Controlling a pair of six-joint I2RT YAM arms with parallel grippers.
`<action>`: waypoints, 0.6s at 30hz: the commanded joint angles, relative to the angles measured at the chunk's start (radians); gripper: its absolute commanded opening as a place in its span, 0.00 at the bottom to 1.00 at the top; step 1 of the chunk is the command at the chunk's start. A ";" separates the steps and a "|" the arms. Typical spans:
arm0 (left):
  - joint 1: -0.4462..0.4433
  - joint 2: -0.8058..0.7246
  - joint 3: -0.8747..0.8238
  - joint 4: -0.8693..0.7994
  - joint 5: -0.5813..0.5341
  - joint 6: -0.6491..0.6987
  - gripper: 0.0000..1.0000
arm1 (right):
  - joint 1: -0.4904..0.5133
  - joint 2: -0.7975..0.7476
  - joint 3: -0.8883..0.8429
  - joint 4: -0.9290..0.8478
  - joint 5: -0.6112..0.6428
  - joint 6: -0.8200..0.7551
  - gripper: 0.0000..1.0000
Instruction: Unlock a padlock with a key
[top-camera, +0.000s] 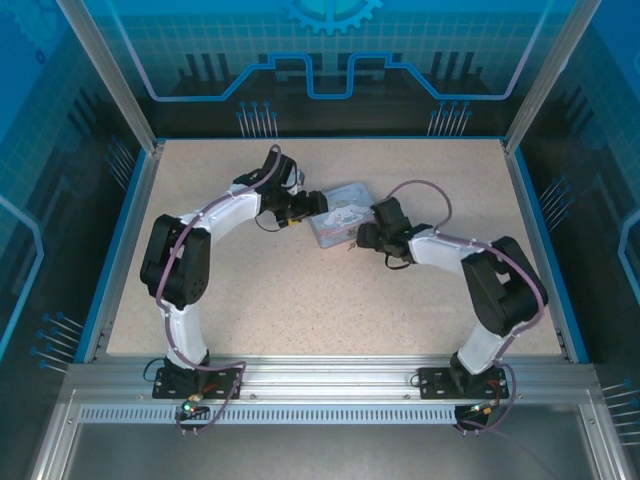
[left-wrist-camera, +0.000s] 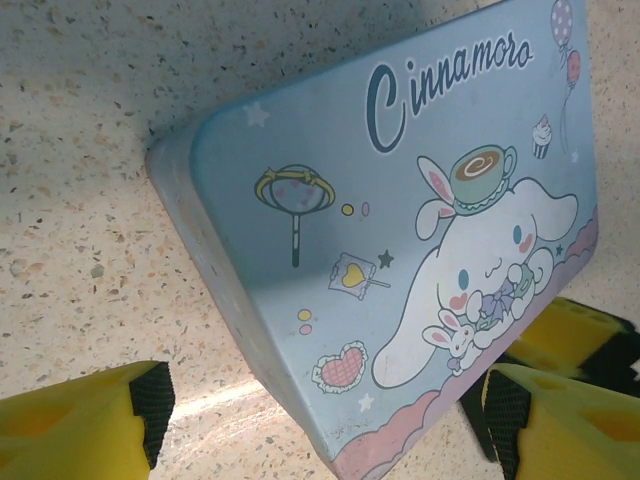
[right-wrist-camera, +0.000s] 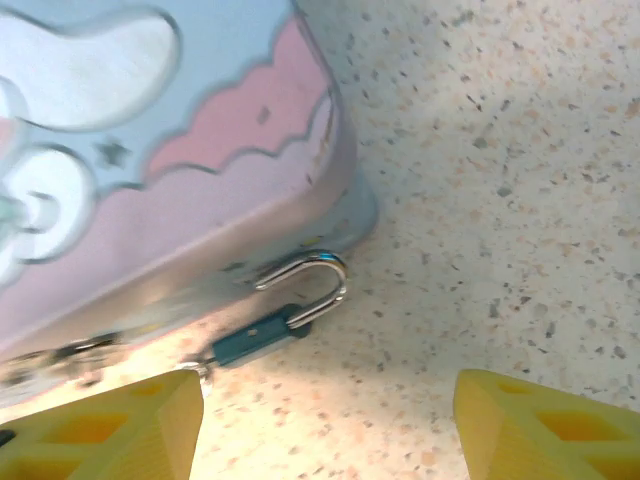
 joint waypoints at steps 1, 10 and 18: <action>-0.011 0.010 0.008 -0.018 -0.007 0.024 0.83 | -0.030 -0.093 -0.060 0.108 -0.138 0.059 0.68; -0.014 -0.013 0.016 0.006 -0.014 0.001 0.84 | -0.048 -0.111 -0.030 -0.028 -0.121 0.061 0.68; -0.013 -0.060 0.029 -0.015 -0.064 -0.002 0.85 | 0.009 -0.025 0.065 -0.061 -0.125 0.030 0.61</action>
